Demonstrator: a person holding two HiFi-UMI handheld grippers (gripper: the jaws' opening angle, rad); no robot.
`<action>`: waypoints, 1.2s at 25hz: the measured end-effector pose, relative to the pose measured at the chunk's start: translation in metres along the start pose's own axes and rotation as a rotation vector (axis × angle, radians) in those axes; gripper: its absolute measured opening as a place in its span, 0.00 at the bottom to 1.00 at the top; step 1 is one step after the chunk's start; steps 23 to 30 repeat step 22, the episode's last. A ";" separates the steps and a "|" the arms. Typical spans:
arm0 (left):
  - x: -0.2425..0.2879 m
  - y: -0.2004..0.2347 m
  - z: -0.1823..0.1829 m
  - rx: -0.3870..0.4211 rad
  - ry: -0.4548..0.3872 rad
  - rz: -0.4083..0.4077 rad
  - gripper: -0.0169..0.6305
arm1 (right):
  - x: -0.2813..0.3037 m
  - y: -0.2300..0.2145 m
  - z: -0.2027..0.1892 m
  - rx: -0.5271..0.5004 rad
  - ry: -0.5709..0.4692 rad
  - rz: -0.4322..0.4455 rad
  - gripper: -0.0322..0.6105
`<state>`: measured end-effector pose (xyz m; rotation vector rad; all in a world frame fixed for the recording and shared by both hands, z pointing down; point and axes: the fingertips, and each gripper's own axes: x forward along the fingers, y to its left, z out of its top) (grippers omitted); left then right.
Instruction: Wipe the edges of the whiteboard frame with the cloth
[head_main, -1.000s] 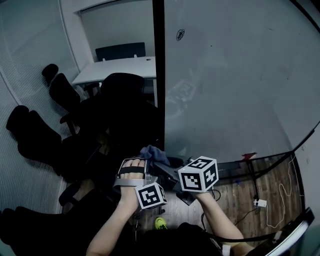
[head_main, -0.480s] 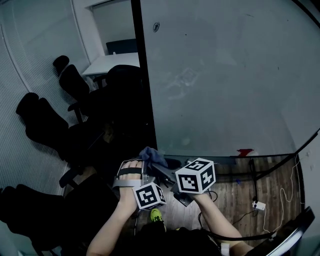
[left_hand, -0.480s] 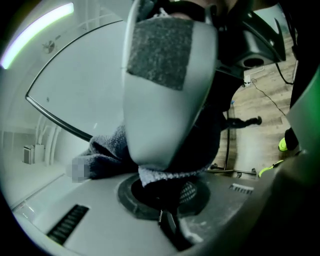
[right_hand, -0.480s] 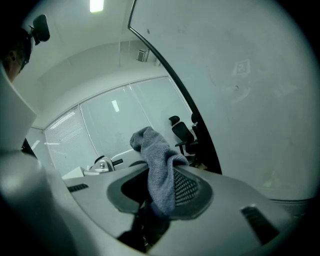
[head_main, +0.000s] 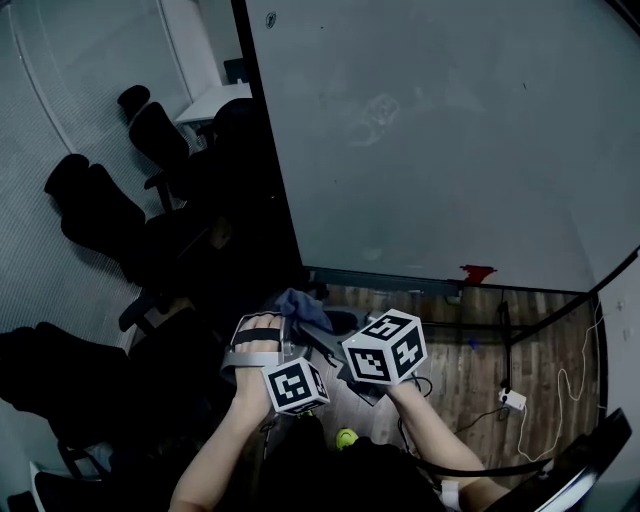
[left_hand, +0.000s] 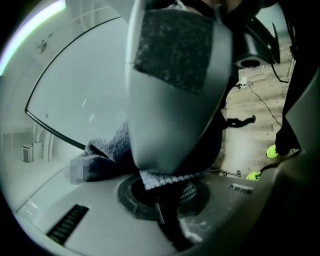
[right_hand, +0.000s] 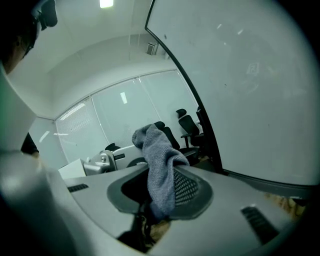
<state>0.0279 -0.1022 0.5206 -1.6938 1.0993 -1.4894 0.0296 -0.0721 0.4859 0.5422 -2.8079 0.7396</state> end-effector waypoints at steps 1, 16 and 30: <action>-0.003 -0.003 0.002 -0.006 0.003 -0.005 0.06 | -0.003 0.002 -0.002 0.001 0.004 0.004 0.20; -0.033 -0.037 -0.010 -0.055 0.000 -0.055 0.06 | -0.005 0.031 -0.034 -0.010 0.040 0.010 0.20; -0.029 -0.029 -0.012 -0.059 -0.008 -0.066 0.06 | 0.000 0.030 -0.027 -0.010 0.039 -0.003 0.20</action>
